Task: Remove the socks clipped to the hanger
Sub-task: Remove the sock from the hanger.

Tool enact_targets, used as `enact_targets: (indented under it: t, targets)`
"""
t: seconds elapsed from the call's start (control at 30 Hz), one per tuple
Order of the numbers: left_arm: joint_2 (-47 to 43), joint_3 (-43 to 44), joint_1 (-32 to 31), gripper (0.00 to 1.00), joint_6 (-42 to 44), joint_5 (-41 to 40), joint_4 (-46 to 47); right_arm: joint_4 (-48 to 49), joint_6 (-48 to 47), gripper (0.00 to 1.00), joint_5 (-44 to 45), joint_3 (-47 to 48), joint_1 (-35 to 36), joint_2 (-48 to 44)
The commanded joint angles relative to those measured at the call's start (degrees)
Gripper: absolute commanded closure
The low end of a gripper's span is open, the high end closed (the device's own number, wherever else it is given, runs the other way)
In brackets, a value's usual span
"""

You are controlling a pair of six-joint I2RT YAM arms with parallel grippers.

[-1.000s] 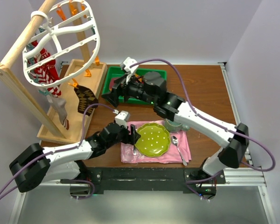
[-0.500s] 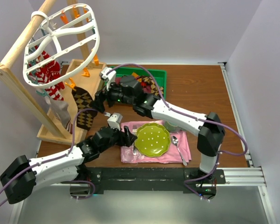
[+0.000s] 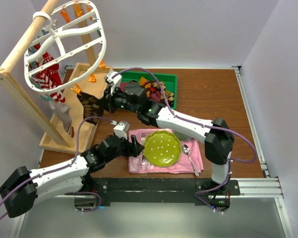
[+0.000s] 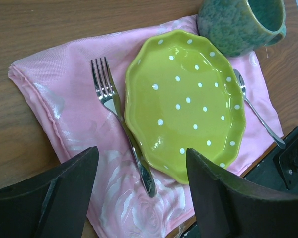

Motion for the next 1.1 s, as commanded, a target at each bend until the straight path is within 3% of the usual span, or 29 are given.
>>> enact_targets:
  t: [0.0,0.67,1.07]
  targets:
    - [-1.27,2.89,-0.33,0.24,1.20,-1.55,-0.79,3.70,0.38,1.00,3.22,-0.45,0.14,-4.51]
    - [-10.93,7.81,-0.33,0.25,1.82,-2.95,-5.71,-2.89,-6.92,1.00,8.42,-3.97,-4.51,-11.89]
    - [-21.40,9.83,-0.24,0.25,-1.61,-16.66,-11.77,-6.23,-9.38,1.00,4.90,-6.78,-6.71,-15.85]
